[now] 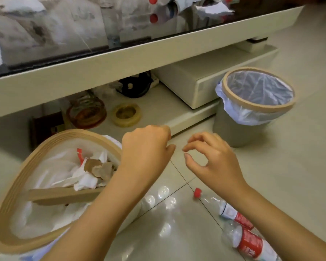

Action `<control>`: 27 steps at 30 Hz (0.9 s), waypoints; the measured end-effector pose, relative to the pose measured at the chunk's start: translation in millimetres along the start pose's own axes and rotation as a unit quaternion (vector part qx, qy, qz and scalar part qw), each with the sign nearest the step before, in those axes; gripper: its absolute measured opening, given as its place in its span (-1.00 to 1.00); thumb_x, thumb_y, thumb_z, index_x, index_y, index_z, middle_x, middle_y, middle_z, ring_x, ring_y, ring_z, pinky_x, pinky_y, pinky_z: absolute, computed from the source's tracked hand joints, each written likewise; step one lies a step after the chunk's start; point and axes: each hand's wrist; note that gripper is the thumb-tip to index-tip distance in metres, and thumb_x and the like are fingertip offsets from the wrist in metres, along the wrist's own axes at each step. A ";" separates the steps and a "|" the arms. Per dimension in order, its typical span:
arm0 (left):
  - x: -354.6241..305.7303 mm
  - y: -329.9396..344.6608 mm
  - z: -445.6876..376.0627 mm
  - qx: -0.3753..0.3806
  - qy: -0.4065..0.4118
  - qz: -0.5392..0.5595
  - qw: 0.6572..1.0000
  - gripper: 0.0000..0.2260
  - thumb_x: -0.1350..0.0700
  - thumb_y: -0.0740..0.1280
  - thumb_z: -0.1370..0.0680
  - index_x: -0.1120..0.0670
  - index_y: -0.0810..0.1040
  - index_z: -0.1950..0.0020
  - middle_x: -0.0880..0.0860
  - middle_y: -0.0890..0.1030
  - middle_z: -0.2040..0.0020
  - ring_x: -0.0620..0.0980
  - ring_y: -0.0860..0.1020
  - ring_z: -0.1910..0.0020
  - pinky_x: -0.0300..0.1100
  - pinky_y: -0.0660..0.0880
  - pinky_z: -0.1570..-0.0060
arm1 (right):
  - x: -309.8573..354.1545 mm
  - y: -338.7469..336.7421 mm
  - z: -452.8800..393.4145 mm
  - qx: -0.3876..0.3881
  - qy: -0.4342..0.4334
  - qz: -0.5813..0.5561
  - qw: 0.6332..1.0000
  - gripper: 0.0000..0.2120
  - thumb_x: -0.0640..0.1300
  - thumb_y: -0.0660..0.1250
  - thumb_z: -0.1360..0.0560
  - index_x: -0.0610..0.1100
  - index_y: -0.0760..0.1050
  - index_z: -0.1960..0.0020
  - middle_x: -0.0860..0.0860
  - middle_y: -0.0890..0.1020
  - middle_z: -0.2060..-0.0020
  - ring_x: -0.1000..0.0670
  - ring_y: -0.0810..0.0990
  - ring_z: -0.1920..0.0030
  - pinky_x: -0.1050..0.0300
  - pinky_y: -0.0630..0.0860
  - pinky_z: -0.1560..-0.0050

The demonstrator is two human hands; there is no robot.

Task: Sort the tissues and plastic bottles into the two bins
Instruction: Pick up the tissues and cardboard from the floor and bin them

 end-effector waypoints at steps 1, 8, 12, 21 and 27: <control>-13.1 5.9 -2.4 0.012 0.022 0.002 1.000 -0.74 -0.17 0.20 -0.57 -0.08 0.49 -0.16 -0.05 0.61 -0.04 0.03 0.59 -0.01 -0.17 0.35 0.22 | -10.8 -7.4 7.7 -0.004 0.017 0.016 1.000 -0.90 -0.05 0.33 -0.41 0.01 0.59 0.10 0.12 0.55 0.08 0.07 0.51 0.01 0.04 0.46 0.02; -111.1 65.9 -2.3 0.096 0.172 0.020 0.980 -0.67 -0.18 0.23 -0.55 -0.03 0.45 -0.21 -0.03 0.59 -0.06 0.04 0.58 -0.02 -0.17 0.45 0.17 | -90.6 -60.5 93.9 0.030 0.169 0.126 0.977 -0.77 -0.06 0.37 -0.43 0.03 0.58 -0.09 0.11 0.60 -0.05 0.05 0.48 -0.13 0.05 0.41 -0.10; -159.2 107.0 4.8 0.159 0.247 0.009 0.956 -0.65 -0.15 0.23 -0.57 0.00 0.42 -0.27 0.00 0.57 -0.15 0.05 0.55 -0.09 -0.14 0.32 0.18 | -123.1 -84.3 153.9 0.070 0.258 0.172 0.948 -0.74 -0.09 0.40 -0.44 0.01 0.58 -0.13 0.07 0.62 -0.09 -0.01 0.50 -0.17 0.03 0.39 -0.11; -259.6 186.4 50.1 0.265 0.412 -0.014 0.872 -0.57 -0.09 0.26 -0.56 0.08 0.33 -0.36 0.07 0.50 -0.22 0.12 0.47 -0.18 -0.09 0.32 0.03 | -164.3 -98.0 274.6 0.111 0.452 0.166 0.869 -0.70 -0.10 0.40 -0.43 -0.01 0.57 -0.16 0.06 0.61 -0.11 -0.04 0.50 -0.18 0.04 0.43 -0.12; -304.7 215.0 76.2 0.276 0.496 -0.008 0.824 -0.54 -0.04 0.33 -0.51 0.09 0.34 -0.35 0.08 0.49 -0.21 0.12 0.48 -0.14 -0.10 0.28 0.10 | -186.0 -95.1 329.1 0.131 0.517 0.191 0.824 -0.67 -0.04 0.37 -0.43 0.00 0.53 -0.19 0.05 0.57 -0.16 -0.05 0.52 -0.12 0.09 0.43 0.05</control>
Point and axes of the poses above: each hand's wrist, its own z-axis away from the middle knuckle, its own y-axis out of the palm, x = y × z
